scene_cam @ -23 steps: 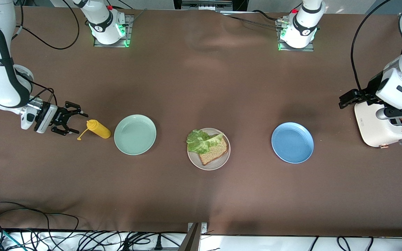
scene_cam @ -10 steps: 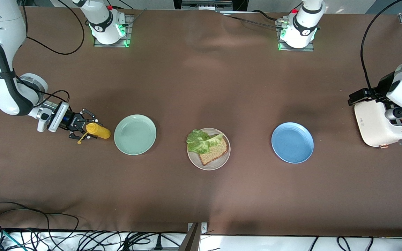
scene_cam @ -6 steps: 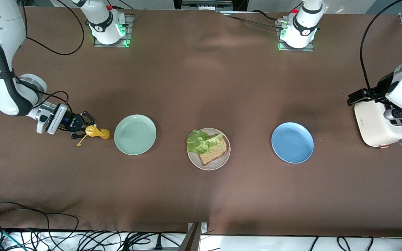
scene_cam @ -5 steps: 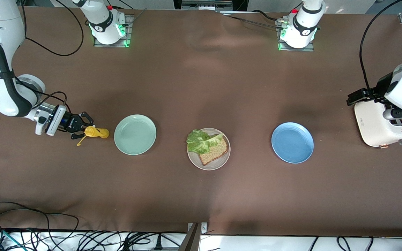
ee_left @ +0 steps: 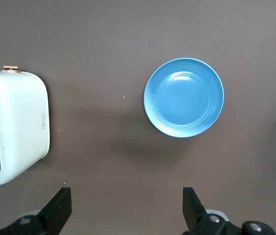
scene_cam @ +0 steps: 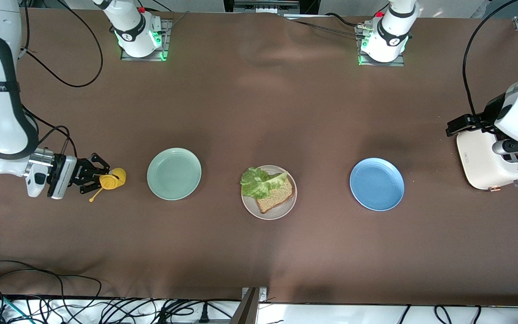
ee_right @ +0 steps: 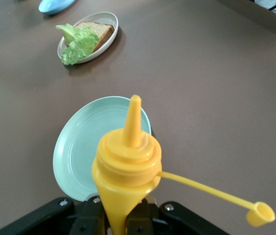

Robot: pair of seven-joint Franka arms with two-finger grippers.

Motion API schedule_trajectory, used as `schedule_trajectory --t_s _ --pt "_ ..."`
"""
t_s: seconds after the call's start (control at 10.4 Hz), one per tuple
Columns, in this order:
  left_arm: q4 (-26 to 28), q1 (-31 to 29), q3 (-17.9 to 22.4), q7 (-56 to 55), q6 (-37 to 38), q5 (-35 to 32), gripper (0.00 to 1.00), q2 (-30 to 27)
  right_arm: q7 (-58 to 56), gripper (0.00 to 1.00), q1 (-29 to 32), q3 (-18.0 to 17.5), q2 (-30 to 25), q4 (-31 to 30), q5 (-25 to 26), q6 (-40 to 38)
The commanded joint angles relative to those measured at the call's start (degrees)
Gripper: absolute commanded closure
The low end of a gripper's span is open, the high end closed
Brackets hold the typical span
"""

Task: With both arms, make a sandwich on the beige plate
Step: 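Lift the mustard bottle upright with the right gripper, then carry the mustard bottle over the sandwich with the right gripper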

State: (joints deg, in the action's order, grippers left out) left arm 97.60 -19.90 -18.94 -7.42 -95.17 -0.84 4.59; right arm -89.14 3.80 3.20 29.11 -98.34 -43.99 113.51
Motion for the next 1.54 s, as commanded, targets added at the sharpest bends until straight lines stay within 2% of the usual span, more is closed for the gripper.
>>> schedule_trajectory --t_s 0.0,0.19,0.29,0.38,0.58,0.77,0.96,1.15,1.44 --pt "0.13 -0.14 -0.22 0.91 0.52 -1.80 0.00 -0.11 12.37 1.00 -2.99 -2.66 -0.02 6.74 12.81 -0.92" --pt "0.14 -0.14 -0.22 1.00 0.52 -1.80 0.00 -0.11 22.12 1.00 -7.29 -3.99 -0.10 10.34 25.91 -0.92" --pt "0.05 0.03 -0.31 0.91 0.52 -1.80 0.00 0.06 25.83 1.00 -10.88 -3.90 -0.02 11.93 30.15 -1.53" --pt "-0.04 0.29 -0.31 0.91 0.52 -1.80 0.00 0.32 27.52 1.00 -14.48 -3.03 0.16 12.81 33.93 -3.63" --pt "0.05 0.30 -0.22 1.00 0.52 -1.80 0.00 0.33 28.23 1.00 -21.34 -2.94 2.08 16.85 45.87 -5.84" --pt "0.31 0.21 -0.22 1.00 0.52 -1.89 0.00 0.59 31.48 1.00 -24.43 -2.85 3.94 19.59 50.12 -6.55" --pt "0.22 -0.14 -0.13 1.09 0.43 -1.89 0.00 1.46 33.84 1.00 -30.22 -2.33 4.11 20.99 59.67 -6.64" --pt "0.22 -0.41 0.04 1.26 0.43 -1.89 0.00 1.65 35.53 1.00 -36.46 -2.32 6.82 24.76 72.40 -7.51" --pt "1.63 -1.54 0.13 1.61 0.34 -3.90 0.00 1.65 38.60 1.00 -43.32 -2.15 12.70 32.13 82.97 -12.68"
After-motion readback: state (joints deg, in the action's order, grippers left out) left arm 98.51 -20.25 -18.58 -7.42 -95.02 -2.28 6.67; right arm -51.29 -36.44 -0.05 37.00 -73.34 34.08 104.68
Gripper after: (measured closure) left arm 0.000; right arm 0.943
